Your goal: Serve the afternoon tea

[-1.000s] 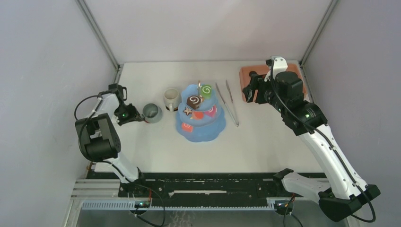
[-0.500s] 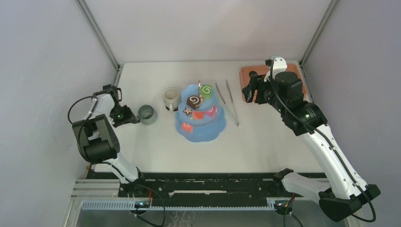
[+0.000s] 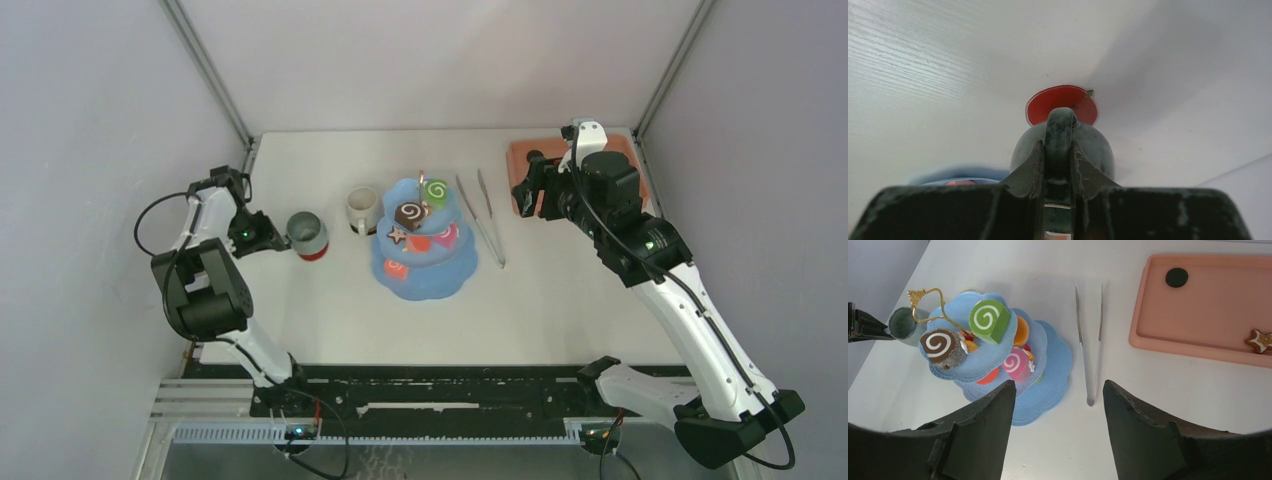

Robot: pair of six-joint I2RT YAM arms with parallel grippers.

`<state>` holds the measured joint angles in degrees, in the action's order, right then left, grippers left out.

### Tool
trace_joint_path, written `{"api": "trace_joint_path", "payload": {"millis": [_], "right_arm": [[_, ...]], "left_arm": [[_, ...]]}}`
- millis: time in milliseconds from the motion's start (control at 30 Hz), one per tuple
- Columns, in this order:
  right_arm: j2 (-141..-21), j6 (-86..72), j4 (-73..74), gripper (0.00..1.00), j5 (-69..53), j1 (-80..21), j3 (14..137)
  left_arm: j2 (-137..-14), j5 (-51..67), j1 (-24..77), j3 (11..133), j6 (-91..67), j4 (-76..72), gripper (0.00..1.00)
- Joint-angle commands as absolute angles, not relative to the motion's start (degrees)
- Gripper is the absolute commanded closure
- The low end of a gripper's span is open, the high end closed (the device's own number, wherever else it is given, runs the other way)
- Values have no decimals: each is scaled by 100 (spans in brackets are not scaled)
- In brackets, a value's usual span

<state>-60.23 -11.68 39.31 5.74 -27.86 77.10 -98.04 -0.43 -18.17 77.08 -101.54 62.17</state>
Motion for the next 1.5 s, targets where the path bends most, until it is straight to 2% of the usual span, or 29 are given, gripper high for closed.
{"api": "trace_joint_path", "payload": {"millis": [0,467,700,833,967,1167,1267,1467], "right_arm": [[-5972,-1169,3843,27,644,-2822,7906],[-5992,-1177,3878,27,689,-2825,7902],[-5980,-1187,3911,27,678,-2830,7903],[-5960,-1170,3911,27,695,-2832,7901],[-5920,-1173,3911,27,720,-2833,7902],[-5911,-1169,3937,27,703,-2832,7901],[-5892,-1178,3940,27,717,-2839,7901],[-6012,-1235,4100,15,823,-2762,8045]], "left_arm": [[-10030,292,-1903,8308,-9971,6323,100],[-10280,205,-1926,8214,-9810,6359,99],[-10174,197,-1960,8052,-9803,6153,77],[-10224,262,-1975,8056,-9707,6100,67],[-10160,278,-2010,7968,-9642,5948,44],[-9958,156,-2027,7994,-9546,5871,22],[-9800,44,-2088,8100,-9330,5942,15],[-9463,-58,-2232,8170,-8319,6058,3]]}}
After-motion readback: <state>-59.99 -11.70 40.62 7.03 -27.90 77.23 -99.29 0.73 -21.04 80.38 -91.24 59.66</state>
